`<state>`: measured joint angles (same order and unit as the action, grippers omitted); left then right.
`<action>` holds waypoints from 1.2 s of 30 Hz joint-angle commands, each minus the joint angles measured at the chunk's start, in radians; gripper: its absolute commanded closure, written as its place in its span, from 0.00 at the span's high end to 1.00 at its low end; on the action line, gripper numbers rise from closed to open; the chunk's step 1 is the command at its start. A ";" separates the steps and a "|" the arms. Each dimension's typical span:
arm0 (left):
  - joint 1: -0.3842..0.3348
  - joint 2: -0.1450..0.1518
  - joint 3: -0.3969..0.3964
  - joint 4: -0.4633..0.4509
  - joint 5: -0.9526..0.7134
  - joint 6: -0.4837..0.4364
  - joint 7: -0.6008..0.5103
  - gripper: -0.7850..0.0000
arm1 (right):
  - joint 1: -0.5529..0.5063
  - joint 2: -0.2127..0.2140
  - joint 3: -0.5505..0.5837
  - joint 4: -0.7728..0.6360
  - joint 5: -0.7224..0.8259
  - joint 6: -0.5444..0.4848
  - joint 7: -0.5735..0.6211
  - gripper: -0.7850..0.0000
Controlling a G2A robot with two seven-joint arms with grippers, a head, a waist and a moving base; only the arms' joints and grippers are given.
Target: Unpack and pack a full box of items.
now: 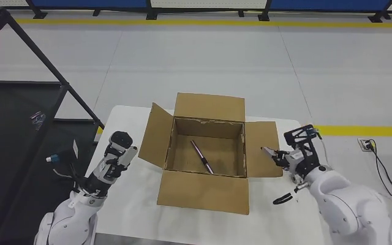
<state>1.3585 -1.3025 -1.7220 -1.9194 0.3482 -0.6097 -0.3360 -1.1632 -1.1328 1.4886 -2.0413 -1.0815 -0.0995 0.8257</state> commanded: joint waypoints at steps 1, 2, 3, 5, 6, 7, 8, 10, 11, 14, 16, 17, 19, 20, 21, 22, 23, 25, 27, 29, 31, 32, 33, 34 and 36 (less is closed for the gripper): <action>0.011 0.002 -0.010 -0.006 0.003 -0.004 0.013 1.00 | 0.047 -0.004 -0.071 0.028 -0.008 -0.013 0.023 0.94; 0.017 0.003 -0.016 -0.008 0.002 -0.004 0.020 1.00 | 0.074 -0.008 -0.111 0.049 -0.015 -0.015 0.037 0.94; 0.022 0.004 -0.022 -0.010 0.001 -0.004 0.026 1.00 | 0.104 -0.012 -0.149 0.071 -0.021 -0.012 0.044 0.94; 0.032 0.006 -0.035 -0.015 -0.001 -0.005 0.035 1.00 | 0.167 -0.023 -0.226 0.127 -0.025 -0.004 0.055 0.94; 0.036 0.008 -0.043 -0.016 -0.003 -0.006 0.039 1.00 | 0.198 -0.030 -0.263 0.156 -0.018 0.002 0.054 0.92; 0.041 0.009 -0.050 -0.017 -0.005 -0.006 0.043 1.00 | 0.230 -0.037 -0.301 0.187 -0.010 0.006 0.051 0.89; 0.047 0.010 -0.057 -0.018 -0.009 -0.007 0.046 1.00 | 0.262 -0.045 -0.340 0.221 -0.003 0.011 0.049 0.87; 0.056 0.012 -0.073 -0.017 -0.015 -0.006 0.056 1.00 | 0.331 -0.063 -0.418 0.298 -0.013 0.036 0.046 0.87; 0.060 0.013 -0.079 -0.017 -0.019 -0.006 0.060 1.00 | 0.363 -0.074 -0.459 0.334 -0.003 0.045 0.038 0.87; 0.071 0.016 -0.096 -0.018 -0.030 -0.009 0.072 1.00 | 0.460 -0.110 -0.571 0.452 0.012 0.072 0.025 0.90; 0.079 0.018 -0.106 -0.017 -0.036 -0.011 0.086 1.00 | 0.517 -0.135 -0.633 0.527 0.037 0.083 0.014 0.94; 0.082 0.018 -0.109 -0.016 -0.036 -0.013 0.088 1.00 | 0.552 -0.153 -0.668 0.574 0.051 0.097 -0.002 0.99; 0.082 0.018 -0.109 -0.016 -0.036 -0.013 0.088 1.00 | 0.586 -0.173 -0.706 0.632 0.067 0.113 -0.025 1.00; 0.082 0.018 -0.109 -0.016 -0.036 -0.013 0.088 1.00 | 0.607 -0.185 -0.725 0.660 0.074 0.116 -0.031 1.00; 0.082 0.018 -0.109 -0.016 -0.036 -0.013 0.088 1.00 | 0.607 -0.185 -0.725 0.660 0.074 0.116 -0.031 1.00; 0.082 0.018 -0.109 -0.016 -0.036 -0.013 0.088 1.00 | 0.607 -0.185 -0.725 0.660 0.074 0.116 -0.031 1.00; 0.082 0.018 -0.109 -0.016 -0.036 -0.013 0.088 1.00 | 0.607 -0.185 -0.725 0.660 0.074 0.116 -0.031 1.00; 0.082 0.018 -0.109 -0.016 -0.036 -0.013 0.088 1.00 | 0.607 -0.185 -0.725 0.660 0.074 0.116 -0.031 1.00; 0.082 0.018 -0.109 -0.016 -0.036 -0.013 0.088 1.00 | 0.607 -0.185 -0.725 0.660 0.074 0.116 -0.031 1.00; 0.082 0.018 -0.109 -0.016 -0.036 -0.013 0.088 1.00 | 0.607 -0.185 -0.725 0.660 0.074 0.116 -0.031 1.00; 0.082 0.018 -0.109 -0.016 -0.036 -0.013 0.088 1.00 | 0.607 -0.185 -0.725 0.660 0.074 0.116 -0.031 1.00; 0.082 0.018 -0.109 -0.016 -0.036 -0.013 0.088 1.00 | 0.607 -0.185 -0.725 0.660 0.074 0.116 -0.031 1.00; 0.082 0.018 -0.109 -0.016 -0.036 -0.013 0.088 1.00 | 0.607 -0.185 -0.725 0.660 0.074 0.116 -0.031 1.00; 0.082 0.018 -0.109 -0.016 -0.036 -0.013 0.088 1.00 | 0.607 -0.185 -0.725 0.660 0.074 0.116 -0.031 1.00; 0.082 0.018 -0.109 -0.016 -0.036 -0.013 0.088 1.00 | 0.603 -0.185 -0.727 0.661 0.077 0.112 -0.034 1.00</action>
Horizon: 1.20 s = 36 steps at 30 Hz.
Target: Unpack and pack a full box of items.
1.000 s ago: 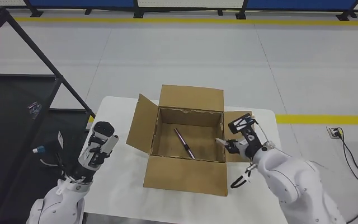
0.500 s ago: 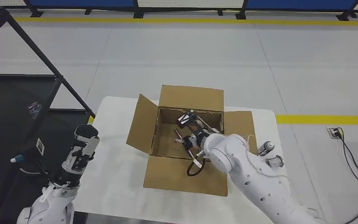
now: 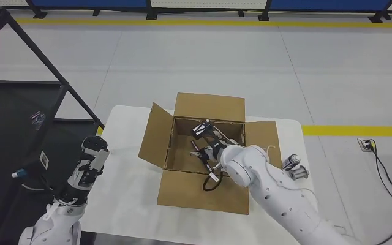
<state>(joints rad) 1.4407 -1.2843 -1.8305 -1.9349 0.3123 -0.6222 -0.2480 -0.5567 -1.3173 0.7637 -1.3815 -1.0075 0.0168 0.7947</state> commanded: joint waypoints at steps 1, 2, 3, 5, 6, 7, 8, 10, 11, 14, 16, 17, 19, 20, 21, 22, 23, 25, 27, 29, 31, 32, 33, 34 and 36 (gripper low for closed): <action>0.000 0.000 0.000 0.000 0.000 0.000 0.000 1.00 | -0.006 -0.003 -0.007 0.008 0.009 -0.014 -0.008 1.00; 0.000 0.000 0.000 0.000 0.000 0.000 0.000 1.00 | 0.003 -0.008 -0.012 0.033 0.015 -0.013 -0.005 1.00; 0.000 0.000 0.000 0.000 0.000 0.000 0.000 1.00 | 0.017 -0.017 -0.021 0.062 0.027 -0.001 0.008 1.00; 0.002 0.000 0.001 -0.004 0.001 0.009 0.005 1.00 | 0.060 -0.039 -0.040 0.133 0.082 0.005 0.043 1.00; 0.003 0.000 0.003 -0.007 0.004 0.015 0.010 1.00 | 0.085 -0.051 -0.053 0.176 0.103 0.007 0.061 1.00; 0.005 0.001 0.002 -0.007 0.006 0.022 0.017 1.00 | 0.110 -0.064 -0.068 0.220 0.126 0.006 0.083 1.00; 0.007 0.001 0.001 -0.006 0.009 0.026 0.021 1.00 | 0.134 -0.078 -0.079 0.265 0.155 0.008 0.099 1.00; 0.011 0.002 -0.005 -0.004 0.008 0.032 0.035 1.00 | 0.181 -0.108 -0.112 0.355 0.202 -0.011 0.136 1.00; 0.014 0.002 -0.007 -0.003 0.008 0.037 0.042 1.00 | 0.202 -0.123 -0.127 0.399 0.216 -0.008 0.138 0.95; 0.020 0.003 -0.010 -0.004 0.009 0.044 0.055 1.00 | 0.251 -0.171 -0.177 0.517 0.247 -0.002 0.143 0.64; 0.020 0.003 -0.010 -0.004 0.009 0.044 0.055 1.00 | 0.274 -0.203 -0.207 0.583 0.265 -0.009 0.141 0.48; 0.020 0.003 -0.010 -0.004 0.009 0.044 0.055 1.00 | 0.283 -0.219 -0.219 0.614 0.273 -0.012 0.137 0.46; 0.020 0.003 -0.010 -0.004 0.009 0.044 0.055 1.00 | 0.299 -0.249 -0.241 0.668 0.293 -0.023 0.132 0.46; 0.020 0.003 -0.010 -0.004 0.009 0.044 0.055 1.00 | 0.305 -0.263 -0.248 0.695 0.305 -0.032 0.125 0.45; 0.020 0.003 -0.010 -0.004 0.009 0.044 0.055 1.00 | 0.313 -0.277 -0.256 0.726 0.310 -0.036 0.123 0.44; 0.020 0.003 -0.010 -0.004 0.009 0.044 0.055 1.00 | 0.321 -0.290 -0.265 0.755 0.311 -0.034 0.124 0.44; 0.020 0.003 -0.010 -0.004 0.009 0.044 0.055 1.00 | 0.328 -0.303 -0.272 0.780 0.313 -0.027 0.122 0.44; 0.020 0.003 -0.010 -0.004 0.009 0.044 0.055 1.00 | 0.338 -0.329 -0.284 0.826 0.320 -0.021 0.119 0.42; 0.020 0.003 -0.010 -0.004 0.009 0.044 0.055 1.00 | 0.349 -0.352 -0.293 0.871 0.324 -0.012 0.119 0.42; 0.020 0.003 -0.010 -0.004 0.009 0.044 0.055 1.00 | 0.356 -0.373 -0.298 0.907 0.332 -0.011 0.117 0.42; 0.020 0.003 -0.010 -0.004 0.009 0.044 0.055 1.00 | 0.363 -0.391 -0.302 0.939 0.336 -0.019 0.108 0.42; 0.020 0.003 -0.010 -0.004 0.009 0.044 0.055 1.00 | 0.366 -0.400 -0.303 0.956 0.338 -0.020 0.106 0.42; 0.020 0.003 -0.010 -0.004 0.009 0.044 0.055 1.00 | 0.369 -0.408 -0.305 0.971 0.338 -0.016 0.103 0.42; 0.020 0.003 -0.010 -0.004 0.009 0.044 0.055 1.00 | 0.371 -0.415 -0.305 0.986 0.338 -0.013 0.098 0.41; 0.020 0.003 -0.010 -0.004 0.009 0.044 0.055 1.00 | 0.376 -0.430 -0.307 1.016 0.337 -0.003 0.088 0.40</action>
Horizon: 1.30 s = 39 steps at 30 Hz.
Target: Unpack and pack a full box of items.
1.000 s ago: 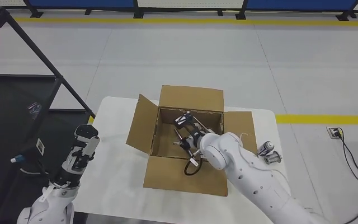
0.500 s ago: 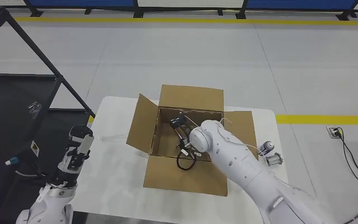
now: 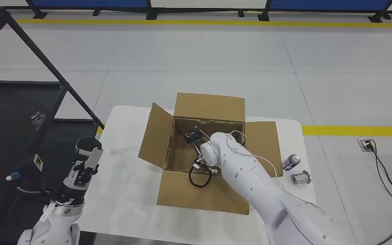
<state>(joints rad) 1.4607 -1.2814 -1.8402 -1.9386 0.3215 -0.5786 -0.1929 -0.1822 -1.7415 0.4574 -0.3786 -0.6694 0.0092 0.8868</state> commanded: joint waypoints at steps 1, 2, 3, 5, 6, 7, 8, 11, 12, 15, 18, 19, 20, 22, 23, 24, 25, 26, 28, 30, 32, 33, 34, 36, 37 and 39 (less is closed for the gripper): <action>0.000 0.000 0.000 0.000 0.000 0.000 0.000 1.00 | 0.003 -0.012 -0.002 0.026 -0.003 0.011 -0.008 0.40; 0.000 0.000 0.000 0.000 0.000 0.000 0.000 1.00 | 0.004 -0.019 -0.003 0.037 -0.005 0.012 -0.013 0.40; 0.000 0.000 0.000 0.000 0.000 0.000 0.000 1.00 | 0.006 -0.025 -0.003 0.049 -0.005 0.009 -0.018 0.40; 0.000 0.000 0.000 0.000 0.000 0.000 0.000 1.00 | 0.009 -0.035 -0.004 0.075 -0.010 0.018 -0.029 0.41; 0.000 0.000 0.000 0.000 0.000 0.000 0.000 1.00 | 0.010 -0.040 -0.005 0.084 -0.012 0.021 -0.032 0.40; 0.000 0.000 0.000 0.000 0.000 0.000 0.000 1.00 | 0.010 -0.045 -0.004 0.093 -0.013 0.020 -0.036 0.40; 0.000 0.000 0.000 0.000 0.000 0.000 0.000 1.00 | 0.011 -0.049 -0.004 0.102 -0.013 0.016 -0.040 0.40; 0.000 0.000 0.000 0.000 0.000 0.000 0.000 1.00 | 0.012 -0.062 -0.007 0.125 -0.025 0.022 -0.043 0.41; 0.000 0.000 0.000 0.000 0.000 0.000 0.000 1.00 | 0.012 -0.065 -0.005 0.132 -0.025 0.020 -0.052 0.39; 0.000 0.000 0.000 0.000 0.000 0.000 0.000 1.00 | 0.012 -0.075 -0.004 0.151 -0.032 0.029 -0.074 0.40; 0.000 0.000 0.000 0.000 0.000 0.000 0.000 1.00 | 0.009 -0.082 -0.002 0.166 -0.038 0.032 -0.097 0.40; 0.000 0.000 0.000 0.000 0.000 0.000 0.000 1.00 | 0.009 -0.085 -0.001 0.170 -0.038 0.033 -0.102 0.40; 0.000 0.000 0.000 0.000 0.000 0.000 0.000 1.00 | 0.007 -0.087 0.000 0.175 -0.039 0.032 -0.105 0.41; 0.000 0.000 0.000 0.000 0.000 0.000 0.000 1.00 | 0.007 -0.090 0.004 0.185 -0.036 0.028 -0.106 0.42; 0.000 0.000 0.000 0.000 0.000 0.000 0.000 1.00 | 0.007 -0.091 0.005 0.189 -0.037 0.025 -0.105 0.41; 0.000 0.000 0.000 0.000 0.000 0.000 0.000 1.00 | 0.007 -0.093 0.006 0.193 -0.037 0.023 -0.105 0.41; 0.000 0.000 0.000 0.000 0.000 0.000 0.000 1.00 | 0.006 -0.094 0.008 0.197 -0.038 0.022 -0.105 0.41; 0.000 0.000 0.000 0.000 0.000 0.000 0.000 1.00 | 0.006 -0.095 0.010 0.200 -0.037 0.020 -0.104 0.40; 0.000 0.000 0.000 0.000 0.000 0.000 0.000 1.00 | 0.005 -0.097 0.012 0.207 -0.039 0.019 -0.101 0.40; 0.000 0.000 0.000 0.000 0.000 0.000 0.000 1.00 | 0.004 -0.099 0.014 0.212 -0.039 0.017 -0.100 0.37; 0.000 0.000 0.000 0.000 0.000 0.000 0.000 1.00 | 0.003 -0.099 0.018 0.218 -0.038 0.013 -0.103 0.29; 0.000 0.000 0.000 0.000 0.000 0.000 0.000 1.00 | 0.002 -0.099 0.019 0.221 -0.039 0.014 -0.102 0.27; 0.000 0.000 0.000 0.000 0.000 0.000 0.000 1.00 | 0.001 -0.099 0.021 0.223 -0.040 0.016 -0.102 0.22; 0.000 0.000 0.000 0.000 0.000 0.000 0.000 1.00 | -0.001 -0.099 0.023 0.227 -0.043 0.018 -0.104 0.14; 0.000 0.000 0.000 0.000 0.000 0.000 0.000 1.00 | -0.001 -0.099 0.024 0.228 -0.043 0.019 -0.105 0.11; 0.000 0.000 0.000 0.000 0.000 0.000 0.000 1.00 | -0.002 -0.099 0.028 0.231 -0.042 0.017 -0.106 0.00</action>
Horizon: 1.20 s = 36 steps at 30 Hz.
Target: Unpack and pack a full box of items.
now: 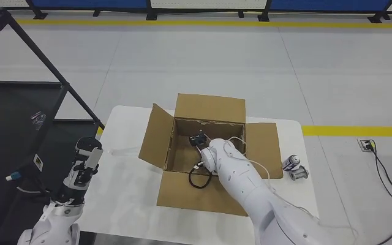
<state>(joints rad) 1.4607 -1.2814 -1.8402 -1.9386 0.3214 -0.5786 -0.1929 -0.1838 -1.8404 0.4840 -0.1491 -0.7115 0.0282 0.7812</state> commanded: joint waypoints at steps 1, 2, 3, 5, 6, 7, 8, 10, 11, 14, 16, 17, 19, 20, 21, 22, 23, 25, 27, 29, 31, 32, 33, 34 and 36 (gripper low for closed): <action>0.000 0.000 0.000 0.000 0.000 0.000 0.000 1.00 | 0.001 0.001 0.004 0.002 0.002 -0.002 -0.002 0.00; 0.000 0.000 0.000 0.000 0.000 0.000 0.000 1.00 | 0.002 0.002 0.008 0.002 0.005 -0.005 -0.005 0.00; 0.000 0.000 0.000 0.000 0.000 0.000 0.000 1.00 | 0.004 0.003 0.011 0.002 0.009 -0.011 -0.011 0.00; 0.000 0.000 0.000 0.000 0.000 0.000 0.000 1.00 | 0.010 0.006 0.018 0.004 0.015 -0.021 -0.016 0.00; 0.000 0.000 0.000 0.000 0.000 0.000 0.000 1.00 | 0.013 0.007 0.021 0.004 0.018 -0.026 -0.018 0.00; 0.000 0.000 0.000 0.000 0.000 0.000 0.000 1.00 | 0.017 0.009 0.026 0.003 0.023 -0.034 -0.023 0.00; 0.000 0.000 0.000 0.000 0.000 0.000 0.000 1.00 | 0.021 0.011 0.033 0.000 0.034 -0.052 -0.030 0.00; 0.000 0.000 0.000 0.000 0.000 0.000 0.000 1.00 | 0.030 0.017 0.046 0.004 0.051 -0.089 -0.041 0.00; 0.000 0.000 0.000 0.000 0.000 0.000 0.000 1.00 | 0.034 0.019 0.049 0.005 0.054 -0.098 -0.042 0.00; 0.000 0.000 0.000 0.000 0.000 0.000 0.000 1.00 | 0.045 0.027 0.060 0.001 0.062 -0.136 -0.044 0.00; 0.000 0.000 0.000 0.000 0.000 0.000 0.000 1.00 | 0.050 0.031 0.066 -0.002 0.066 -0.153 -0.051 0.00; 0.000 0.000 0.000 0.000 0.000 0.000 0.000 1.00 | 0.052 0.033 0.068 -0.005 0.066 -0.160 -0.054 0.00; 0.000 0.000 0.000 0.000 0.000 0.000 0.000 1.00 | 0.054 0.037 0.072 -0.011 0.066 -0.172 -0.060 0.00; 0.000 0.000 0.000 0.000 0.000 0.000 0.000 1.00 | 0.054 0.039 0.074 -0.015 0.066 -0.179 -0.062 0.00; 0.000 0.000 0.000 0.000 0.000 0.000 0.000 1.00 | 0.055 0.040 0.076 -0.019 0.065 -0.185 -0.067 0.00; 0.000 0.000 0.000 0.000 0.000 0.000 0.000 1.00 | 0.056 0.042 0.078 -0.023 0.064 -0.194 -0.069 0.00; 0.000 0.000 0.000 0.000 0.000 0.000 0.000 1.00 | 0.058 0.044 0.080 -0.026 0.064 -0.201 -0.069 0.00; 0.000 0.000 0.000 0.000 0.000 0.000 0.000 1.00 | 0.062 0.049 0.087 -0.034 0.070 -0.241 -0.064 0.00; 0.000 0.000 0.000 0.000 0.000 0.000 0.000 1.00 | 0.068 0.057 0.093 -0.035 0.071 -0.269 -0.069 0.00; 0.000 0.000 0.000 0.000 0.000 0.000 0.000 1.00 | 0.071 0.064 0.100 -0.040 0.075 -0.302 -0.077 0.00; 0.000 0.000 0.000 0.000 0.000 0.000 0.000 1.00 | 0.073 0.072 0.106 -0.044 0.074 -0.330 -0.083 0.00; 0.000 0.000 0.000 0.000 0.000 0.000 0.000 1.00 | 0.073 0.077 0.110 -0.048 0.075 -0.348 -0.087 0.00; 0.000 0.000 0.000 0.000 0.000 0.000 0.000 1.00 | 0.074 0.082 0.114 -0.052 0.077 -0.367 -0.095 0.00; 0.000 0.000 0.000 0.000 0.000 0.000 0.000 1.00 | 0.073 0.087 0.118 -0.056 0.078 -0.387 -0.105 0.00; 0.000 0.000 0.000 0.000 0.000 0.000 0.000 1.00 | 0.069 0.098 0.124 -0.069 0.075 -0.423 -0.127 0.00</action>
<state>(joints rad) 1.4607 -1.2814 -1.8402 -1.9386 0.3214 -0.5786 -0.1929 -0.1126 -1.7474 0.6053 -0.2123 -0.6351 -0.3791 0.6643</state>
